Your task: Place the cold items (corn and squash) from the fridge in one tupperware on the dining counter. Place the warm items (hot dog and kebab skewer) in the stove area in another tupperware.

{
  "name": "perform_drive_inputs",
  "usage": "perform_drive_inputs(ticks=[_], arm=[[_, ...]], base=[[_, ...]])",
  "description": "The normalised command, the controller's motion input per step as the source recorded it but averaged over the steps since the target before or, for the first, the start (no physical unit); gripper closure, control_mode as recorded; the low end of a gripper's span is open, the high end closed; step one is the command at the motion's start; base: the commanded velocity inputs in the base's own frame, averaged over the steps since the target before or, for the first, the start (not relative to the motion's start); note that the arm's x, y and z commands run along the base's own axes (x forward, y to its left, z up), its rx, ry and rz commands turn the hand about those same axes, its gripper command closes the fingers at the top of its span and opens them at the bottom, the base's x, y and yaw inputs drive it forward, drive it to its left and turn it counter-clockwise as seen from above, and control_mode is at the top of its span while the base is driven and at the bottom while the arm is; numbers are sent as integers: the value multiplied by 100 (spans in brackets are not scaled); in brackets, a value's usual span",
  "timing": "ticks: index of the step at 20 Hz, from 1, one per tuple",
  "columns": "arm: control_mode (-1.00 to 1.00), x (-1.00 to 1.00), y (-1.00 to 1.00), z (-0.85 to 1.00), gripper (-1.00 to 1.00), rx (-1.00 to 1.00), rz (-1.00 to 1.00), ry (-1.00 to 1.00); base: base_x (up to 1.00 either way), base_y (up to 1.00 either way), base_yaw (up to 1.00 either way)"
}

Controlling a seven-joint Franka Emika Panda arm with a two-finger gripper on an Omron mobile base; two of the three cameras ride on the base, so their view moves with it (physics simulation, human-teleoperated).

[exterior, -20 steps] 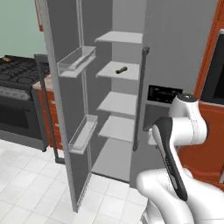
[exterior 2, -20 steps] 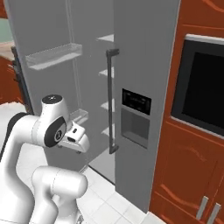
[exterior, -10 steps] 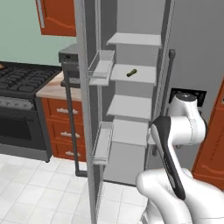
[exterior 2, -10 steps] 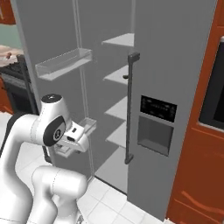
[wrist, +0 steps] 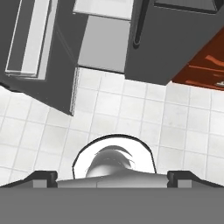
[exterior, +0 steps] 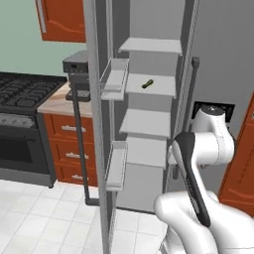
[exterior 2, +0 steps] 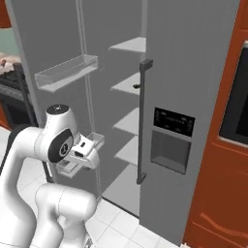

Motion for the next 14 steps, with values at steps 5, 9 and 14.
perform_drive_inputs(ticks=[5, 9, 14], arm=[[100, 0, 0, 0, -100, 0, 0, 0], [100, 0, 0, 0, -100, 0, 0, 0], [100, 0, 0, 0, -100, 0, 0, 0]], base=[[61, 15, 0], [45, 10, 4], [48, -2, 26]])
